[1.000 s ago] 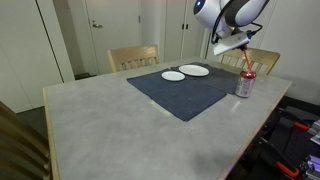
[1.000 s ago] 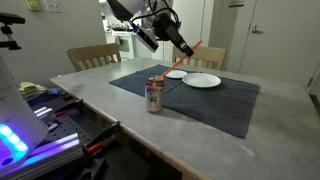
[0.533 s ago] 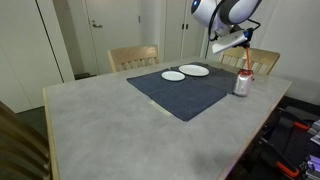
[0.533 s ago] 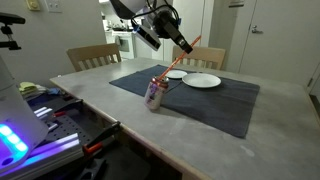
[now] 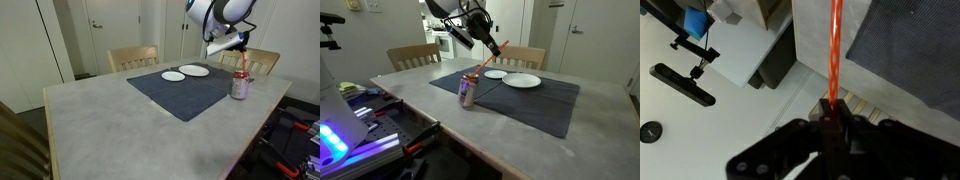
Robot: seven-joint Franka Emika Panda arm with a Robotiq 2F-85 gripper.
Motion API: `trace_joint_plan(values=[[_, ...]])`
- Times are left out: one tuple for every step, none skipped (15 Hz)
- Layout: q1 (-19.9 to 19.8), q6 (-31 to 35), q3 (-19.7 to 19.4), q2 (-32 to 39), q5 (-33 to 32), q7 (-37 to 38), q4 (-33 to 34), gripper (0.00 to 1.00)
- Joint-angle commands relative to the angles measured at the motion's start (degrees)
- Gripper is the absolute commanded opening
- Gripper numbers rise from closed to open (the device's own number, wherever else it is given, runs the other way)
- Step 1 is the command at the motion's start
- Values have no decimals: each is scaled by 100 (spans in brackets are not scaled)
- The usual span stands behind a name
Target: Put the straw in the drink can
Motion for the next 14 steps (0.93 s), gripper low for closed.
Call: trace_joint_plan(values=[[94,-307,12,-25,38,371,-8,2],[112,-393,19,-45,42,471,-17,2],[144,-509,29,-70,34,599,-37,2],[167,-612,41,-75,36,698,-43,2],[202,-745,57,-93,21,802,-55,2],[240,-893,73,-101,4,905,-58,2],[282,-1051,94,-106,7,1000,-66,2],[319,-1234,113,-98,7,1091,-48,2],[367,-1442,139,-83,5,1215,-30,2],[406,-1628,168,-73,1,1336,-22,2],[440,-1797,196,-57,14,1460,-12,2],[462,-1910,224,-50,25,1552,-15,2],[480,-2017,253,-38,40,1669,-21,2],[488,-2078,282,-40,56,1754,-28,2]])
